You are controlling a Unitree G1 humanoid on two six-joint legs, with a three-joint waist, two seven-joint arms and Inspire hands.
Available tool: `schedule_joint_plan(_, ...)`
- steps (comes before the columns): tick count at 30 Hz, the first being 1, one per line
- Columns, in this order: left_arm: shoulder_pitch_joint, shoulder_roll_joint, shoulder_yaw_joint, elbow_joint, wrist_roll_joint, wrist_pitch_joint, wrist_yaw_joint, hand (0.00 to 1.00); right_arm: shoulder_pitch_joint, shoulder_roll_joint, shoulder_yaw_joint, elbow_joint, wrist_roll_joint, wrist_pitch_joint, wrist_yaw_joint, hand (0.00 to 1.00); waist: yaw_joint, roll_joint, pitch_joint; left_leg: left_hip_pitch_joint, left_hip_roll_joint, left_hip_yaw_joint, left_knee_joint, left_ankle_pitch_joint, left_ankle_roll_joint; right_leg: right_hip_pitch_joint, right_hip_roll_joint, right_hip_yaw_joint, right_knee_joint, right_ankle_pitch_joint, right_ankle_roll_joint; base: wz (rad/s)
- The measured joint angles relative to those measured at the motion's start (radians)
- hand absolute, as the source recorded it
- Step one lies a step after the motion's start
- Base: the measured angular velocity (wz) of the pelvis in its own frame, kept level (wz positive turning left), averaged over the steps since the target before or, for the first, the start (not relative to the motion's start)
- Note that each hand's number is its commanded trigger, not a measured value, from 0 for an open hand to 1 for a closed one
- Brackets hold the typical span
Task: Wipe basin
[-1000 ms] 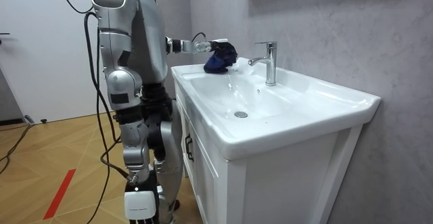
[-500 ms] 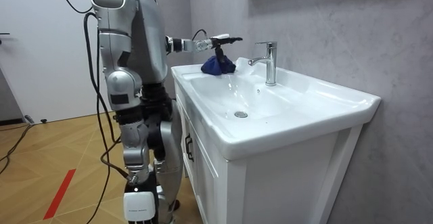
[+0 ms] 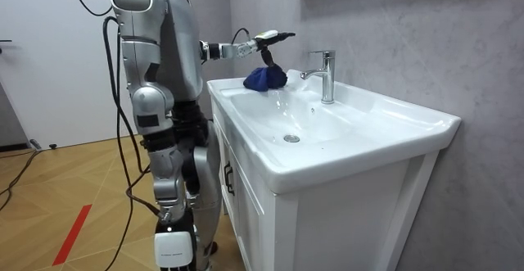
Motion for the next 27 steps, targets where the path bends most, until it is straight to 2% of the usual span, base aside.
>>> schedule_joint_plan(4, 0.0, -0.001, 0.0, 0.002, -0.103, -0.009, 0.001, 0.0, 0.0, 0.001, 0.005, 0.002, 0.006, -0.001, -0.002, 0.0, -0.005, -0.007, 0.0056, 0.006, 0.004, 0.002, 0.0, 0.0, 0.0, 0.01, 0.0, -0.001, -0.002, 0.0, 0.0, 0.0)
schedule_joint_plan(10, 0.0, -0.005, 0.008, -0.029, -0.303, -0.034, 0.022, 0.0, 0.0, 0.002, -0.002, -0.031, 0.005, -0.008, 0.0, 0.0, -0.006, -0.003, 0.0022, -0.002, 0.006, 0.002, -0.001, 0.0, 0.0, 0.002, 0.001, -0.002, -0.002, 0.0, 0.0, 0.0)
schedule_joint_plan(13, -0.008, -0.005, 0.038, -0.061, -0.42, -0.065, 0.046, 0.0, 0.0, 0.002, -0.002, -0.023, 0.03, -0.014, 0.002, 0.0, -0.004, -0.002, 0.0011, 0.008, 0.008, 0.001, -0.002, 0.0, 0.0, 0.014, 0.001, -0.003, -0.003, 0.0, 0.0, 0.0)
schedule_joint_plan(16, -0.014, -0.006, 0.063, -0.085, -0.498, -0.072, 0.081, 0.0, 0.003, 0.003, -0.003, -0.006, 0.036, -0.02, 0.005, 0.0, -0.004, 0.001, -0.0011, 0.022, 0.008, 0.001, -0.005, 0.0, 0.0, 0.027, 0.002, -0.003, -0.005, 0.0, 0.0, 0.0)
schedule_joint_plan(18, -0.016, -0.011, 0.095, -0.108, -0.558, -0.096, 0.112, 0.0, 0.001, 0.003, -0.002, 0.009, 0.038, -0.021, 0.004, 0.0, -0.005, 0.002, -0.0018, 0.026, 0.008, 0.003, -0.007, 0.0, 0.0, 0.031, 0.003, -0.002, -0.005, 0.0, 0.0, 0.0)
schedule_joint_plan(24, -0.037, -0.011, 0.132, -0.133, -0.603, -0.108, 0.176, 0.0, 0.012, 0.005, -0.003, 0.013, 0.058, -0.018, -0.003, 0.0, 0.015, 0.002, -0.0016, 0.024, 0.006, 0.003, -0.006, 0.0, 0.0, 0.031, 0.003, -0.002, -0.002, 0.0, 0.0, 0.0)
schedule_joint_plan(27, -0.053, -0.007, 0.189, -0.134, -0.592, -0.109, 0.217, 0.0, 0.02, 0.004, -0.003, 0.012, 0.057, -0.016, -0.004, 0.0, 0.024, 0.005, -0.0038, 0.022, 0.001, 0.001, -0.001, 0.0, 0.0, 0.026, 0.001, -0.004, -0.004, -0.001, 0.0, 0.0)
